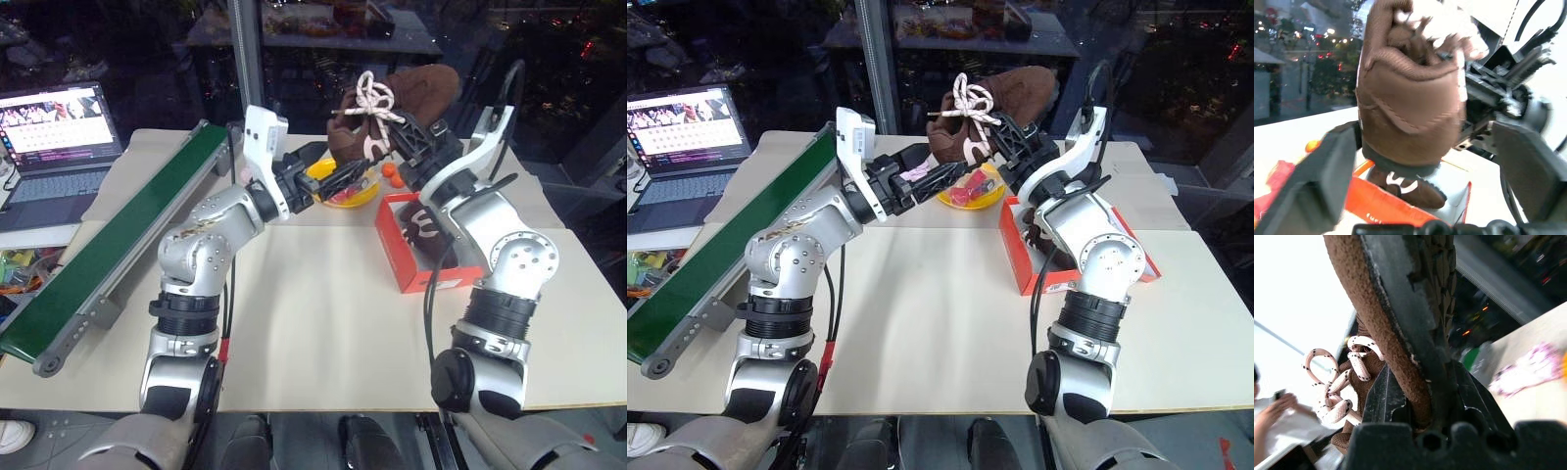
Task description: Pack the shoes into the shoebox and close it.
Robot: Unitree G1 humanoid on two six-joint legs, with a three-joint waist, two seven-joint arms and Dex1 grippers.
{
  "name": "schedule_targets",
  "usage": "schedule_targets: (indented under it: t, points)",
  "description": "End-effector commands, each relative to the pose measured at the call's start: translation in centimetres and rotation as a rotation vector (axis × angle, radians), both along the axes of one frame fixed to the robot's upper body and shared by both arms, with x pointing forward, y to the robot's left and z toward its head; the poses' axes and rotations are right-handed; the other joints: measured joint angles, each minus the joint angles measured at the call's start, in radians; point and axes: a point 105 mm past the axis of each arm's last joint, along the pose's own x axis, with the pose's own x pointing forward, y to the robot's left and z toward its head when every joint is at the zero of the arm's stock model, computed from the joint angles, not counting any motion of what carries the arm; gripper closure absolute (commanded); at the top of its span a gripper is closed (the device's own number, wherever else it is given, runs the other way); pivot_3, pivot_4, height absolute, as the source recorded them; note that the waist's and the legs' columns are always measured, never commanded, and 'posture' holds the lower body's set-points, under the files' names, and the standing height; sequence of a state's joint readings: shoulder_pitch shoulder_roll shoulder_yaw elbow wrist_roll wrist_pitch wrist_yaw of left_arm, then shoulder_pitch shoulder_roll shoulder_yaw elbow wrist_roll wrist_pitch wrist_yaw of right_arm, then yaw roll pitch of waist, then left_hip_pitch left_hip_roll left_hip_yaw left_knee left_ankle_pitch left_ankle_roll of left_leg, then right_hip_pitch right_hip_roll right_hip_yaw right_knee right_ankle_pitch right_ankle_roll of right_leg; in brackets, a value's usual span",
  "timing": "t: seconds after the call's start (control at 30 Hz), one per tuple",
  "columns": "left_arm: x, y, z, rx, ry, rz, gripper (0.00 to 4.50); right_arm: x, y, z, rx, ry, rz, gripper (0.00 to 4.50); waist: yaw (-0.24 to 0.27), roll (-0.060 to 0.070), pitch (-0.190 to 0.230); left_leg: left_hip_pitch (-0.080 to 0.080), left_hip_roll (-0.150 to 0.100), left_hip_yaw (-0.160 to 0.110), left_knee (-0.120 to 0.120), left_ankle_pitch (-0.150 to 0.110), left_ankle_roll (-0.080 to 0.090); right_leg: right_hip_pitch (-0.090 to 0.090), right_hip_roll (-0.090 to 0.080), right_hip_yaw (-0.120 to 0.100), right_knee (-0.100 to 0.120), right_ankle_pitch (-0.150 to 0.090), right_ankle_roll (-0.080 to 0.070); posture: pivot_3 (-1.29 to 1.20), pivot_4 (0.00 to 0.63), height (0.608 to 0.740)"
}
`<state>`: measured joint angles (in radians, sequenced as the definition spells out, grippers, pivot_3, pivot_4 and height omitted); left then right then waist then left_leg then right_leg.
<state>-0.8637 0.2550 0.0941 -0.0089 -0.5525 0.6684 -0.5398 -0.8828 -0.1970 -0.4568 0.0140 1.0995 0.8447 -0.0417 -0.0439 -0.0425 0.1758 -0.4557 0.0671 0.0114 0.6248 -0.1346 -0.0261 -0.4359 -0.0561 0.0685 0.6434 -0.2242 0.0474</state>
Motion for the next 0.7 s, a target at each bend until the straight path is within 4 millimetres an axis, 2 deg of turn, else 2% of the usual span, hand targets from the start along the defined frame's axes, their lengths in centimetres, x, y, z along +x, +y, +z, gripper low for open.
schedule_targets:
  t: [0.03,0.1,0.2,0.33,0.43,0.53,0.7]
  points:
    - [2.3,5.2,2.3,0.007,-0.097,0.246,0.0,-0.1,-3.3,3.1,-0.271,-0.143,-0.167,4.04,0.0,0.001,0.001,0.0,0.0,0.0,0.0,0.0,0.0,0.0,0.0,0.0,0.0,0.0,0.0,0.0,0.15,0.74]
    - [3.1,7.3,1.9,0.014,-0.072,0.32,0.0,0.6,-5.9,3.1,-0.497,-0.14,-0.279,4.04,0.001,0.003,0.002,0.0,-0.001,0.001,0.0,0.0,0.0,-0.001,0.0,0.0,-0.001,0.0,0.0,0.0,0.15,0.74]
    - [3.1,7.8,1.3,0.028,-0.06,0.339,0.0,1.3,-9.1,1.2,-0.821,-0.083,-0.373,4.04,0.004,0.003,0.002,-0.001,-0.001,0.001,-0.001,0.0,0.001,-0.001,0.0,0.0,-0.003,0.0,0.0,0.0,0.15,0.74]
    - [2.8,7.3,0.8,0.025,-0.051,0.325,0.0,1.4,-10.8,-1.1,-0.942,-0.01,-0.337,4.04,0.007,0.003,0.002,-0.002,-0.001,0.002,-0.001,-0.001,0.001,-0.001,-0.001,0.001,-0.004,0.0,0.0,0.0,0.15,0.74]
    - [2.4,6.4,0.3,0.032,-0.044,0.302,0.0,1.0,-10.9,-4.8,-1.027,0.083,-0.23,4.04,0.007,0.002,0.002,-0.002,-0.001,0.001,0.0,-0.001,0.001,-0.001,-0.001,0.001,-0.003,0.0,0.001,0.0,0.15,0.74]
    - [2.1,6.3,0.3,0.036,-0.049,0.307,0.0,0.0,-10.7,-7.2,-0.996,0.143,-0.13,4.04,0.007,0.002,0.002,-0.002,-0.001,0.001,0.001,-0.001,0.001,-0.001,-0.001,0.001,-0.002,0.0,0.001,0.0,0.15,0.74]
    - [1.7,6.8,0.1,0.032,-0.046,0.333,0.0,-0.9,-10.2,-9.7,-1.008,0.207,-0.054,4.04,0.002,0.003,0.002,-0.001,-0.001,0.001,0.002,-0.001,0.001,-0.001,-0.001,0.001,-0.001,0.0,0.001,0.0,0.15,0.74]
